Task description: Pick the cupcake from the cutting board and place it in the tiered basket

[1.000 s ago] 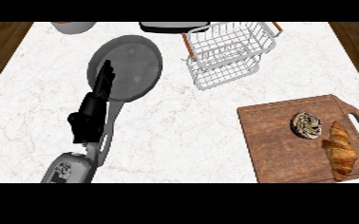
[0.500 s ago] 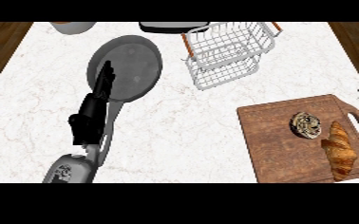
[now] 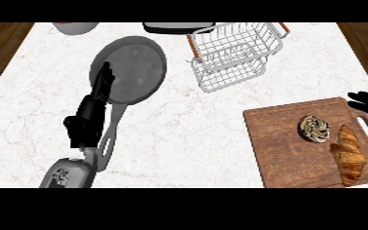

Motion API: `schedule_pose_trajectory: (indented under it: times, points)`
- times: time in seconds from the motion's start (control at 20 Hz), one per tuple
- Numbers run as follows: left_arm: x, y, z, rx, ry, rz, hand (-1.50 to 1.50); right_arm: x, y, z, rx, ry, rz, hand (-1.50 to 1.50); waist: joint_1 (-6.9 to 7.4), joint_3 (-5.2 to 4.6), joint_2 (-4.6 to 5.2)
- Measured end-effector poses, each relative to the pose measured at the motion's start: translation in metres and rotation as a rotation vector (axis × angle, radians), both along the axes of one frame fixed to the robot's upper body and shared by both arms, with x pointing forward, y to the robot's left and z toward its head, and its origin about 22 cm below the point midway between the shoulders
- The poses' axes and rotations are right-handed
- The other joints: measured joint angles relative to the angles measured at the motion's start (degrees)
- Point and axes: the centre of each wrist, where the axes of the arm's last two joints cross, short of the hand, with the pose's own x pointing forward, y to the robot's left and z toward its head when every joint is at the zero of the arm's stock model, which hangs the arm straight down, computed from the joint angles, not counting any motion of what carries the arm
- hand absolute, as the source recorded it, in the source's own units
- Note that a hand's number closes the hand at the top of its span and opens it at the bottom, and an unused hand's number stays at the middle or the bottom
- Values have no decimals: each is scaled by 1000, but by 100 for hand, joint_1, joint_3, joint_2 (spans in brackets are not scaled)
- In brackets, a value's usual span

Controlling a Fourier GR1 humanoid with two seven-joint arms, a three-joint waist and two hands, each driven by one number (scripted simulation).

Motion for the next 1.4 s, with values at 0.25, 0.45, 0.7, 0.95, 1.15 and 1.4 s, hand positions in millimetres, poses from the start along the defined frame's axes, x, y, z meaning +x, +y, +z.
schedule_pose_trajectory:
  times: [0.25, 0.45, 0.7, 0.95, 1.15, 1.4]
  points:
    - [-1, -5, 1, 0, 2, 0, 0, 7, -8, -15, -11, -14, -47, -150, 2, -1, 0]
    - [0, -1, 2, -1, 0, 1, 0, 14, -13, -24, -3, -3, -76, -150, 3, -1, 1]
    - [-5, -2, -2, 3, -4, 0, 0, 19, -17, -36, 0, 33, -91, -150, 4, 0, 0]
    - [-5, -3, 2, 4, -6, 0, 0, 30, -17, -49, 18, 40, -77, -150, 14, 0, 1]
    - [-1, -6, -1, 4, -3, 2, 0, 29, -21, -57, 24, 46, -64, -150, 1, -1, 1]
    - [0, -8, 2, 1, 1, -5, 0, 34, -8, -67, 27, 71, -47, -150, 3, -1, -1]
